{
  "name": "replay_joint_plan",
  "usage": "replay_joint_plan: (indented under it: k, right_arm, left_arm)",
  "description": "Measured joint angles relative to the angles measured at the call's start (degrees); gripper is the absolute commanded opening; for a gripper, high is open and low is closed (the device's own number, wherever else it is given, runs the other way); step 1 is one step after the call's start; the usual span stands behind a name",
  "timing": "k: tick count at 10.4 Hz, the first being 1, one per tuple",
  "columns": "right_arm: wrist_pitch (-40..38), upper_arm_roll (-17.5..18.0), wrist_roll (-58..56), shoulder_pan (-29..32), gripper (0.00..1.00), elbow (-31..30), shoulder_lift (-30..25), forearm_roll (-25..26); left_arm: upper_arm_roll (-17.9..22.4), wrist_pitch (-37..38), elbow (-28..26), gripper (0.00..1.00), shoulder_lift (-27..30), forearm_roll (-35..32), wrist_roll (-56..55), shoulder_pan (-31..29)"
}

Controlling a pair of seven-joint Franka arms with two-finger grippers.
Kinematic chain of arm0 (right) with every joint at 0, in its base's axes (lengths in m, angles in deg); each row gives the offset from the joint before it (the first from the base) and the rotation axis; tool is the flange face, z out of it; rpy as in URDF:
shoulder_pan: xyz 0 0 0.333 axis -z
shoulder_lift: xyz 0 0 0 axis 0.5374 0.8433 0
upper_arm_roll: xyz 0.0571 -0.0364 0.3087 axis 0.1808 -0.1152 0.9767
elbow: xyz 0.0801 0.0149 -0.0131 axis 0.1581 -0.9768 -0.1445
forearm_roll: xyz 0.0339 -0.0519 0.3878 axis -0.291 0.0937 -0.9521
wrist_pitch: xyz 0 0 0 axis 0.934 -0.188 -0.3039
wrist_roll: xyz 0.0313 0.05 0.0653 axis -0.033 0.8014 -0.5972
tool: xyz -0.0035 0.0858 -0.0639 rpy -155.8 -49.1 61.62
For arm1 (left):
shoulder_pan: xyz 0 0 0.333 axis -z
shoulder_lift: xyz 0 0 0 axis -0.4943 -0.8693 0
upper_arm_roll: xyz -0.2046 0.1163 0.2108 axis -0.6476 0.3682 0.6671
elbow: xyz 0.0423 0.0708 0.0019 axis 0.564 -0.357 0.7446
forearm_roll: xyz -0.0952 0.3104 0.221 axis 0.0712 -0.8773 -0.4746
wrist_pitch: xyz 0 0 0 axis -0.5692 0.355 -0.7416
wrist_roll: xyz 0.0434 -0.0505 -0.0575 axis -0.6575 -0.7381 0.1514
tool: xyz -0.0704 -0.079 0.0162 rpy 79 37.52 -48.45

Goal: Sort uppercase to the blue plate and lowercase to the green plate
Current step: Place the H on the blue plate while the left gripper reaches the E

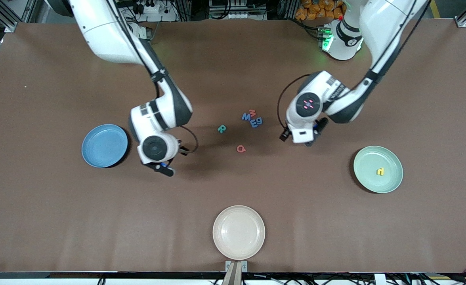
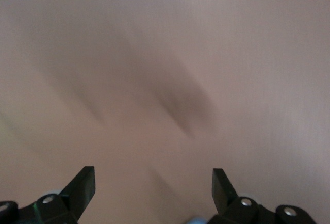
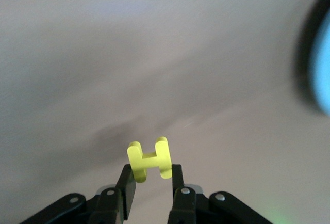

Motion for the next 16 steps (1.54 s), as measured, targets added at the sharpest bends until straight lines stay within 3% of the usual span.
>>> replay_joint_plan:
  k: [4, 5, 7, 10, 13, 16]
  right_arm:
    - [-2.1, -10.8, -27.5, 3.8, 0.17, -7.0, -2.8, 3.6]
    - [-2.0, -11.6, -30.7, 4.6, 0.27, -8.3, -2.8, 5.6]
    - [-1.4, -12.1, -32.8, 5.4, 0.78, -10.0, -2.8, 7.4]
    - [-1.4, -11.9, -33.0, 5.3, 0.8, -10.4, -2.8, 7.4]
    - [-1.5, -11.5, -31.6, 4.9, 0.8, -10.3, -3.0, 4.8]
    - [-1.1, -7.1, -24.4, 4.5, 0.8, -10.1, -4.1, 1.2]
  left_arm:
    - [-0.1, 0.0, 0.0, 1.0, -4.0, 0.0, -5.8, 11.7]
    - [-0.1, 0.0, 0.7, 1.0, -5.6, 0.0, -6.2, 12.7]
    - [0.8, -0.1, 3.4, 1.0, -8.6, 0.0, -6.2, 12.8]
    - [4.1, -0.1, 8.1, 1.0, -12.3, -1.1, -6.1, 13.8]
    - [11.0, -0.4, 13.9, 1.0, -15.7, -1.2, -6.1, 19.3]
    - [13.6, -0.5, 16.7, 1.0, -16.0, -1.8, -6.0, 20.1]
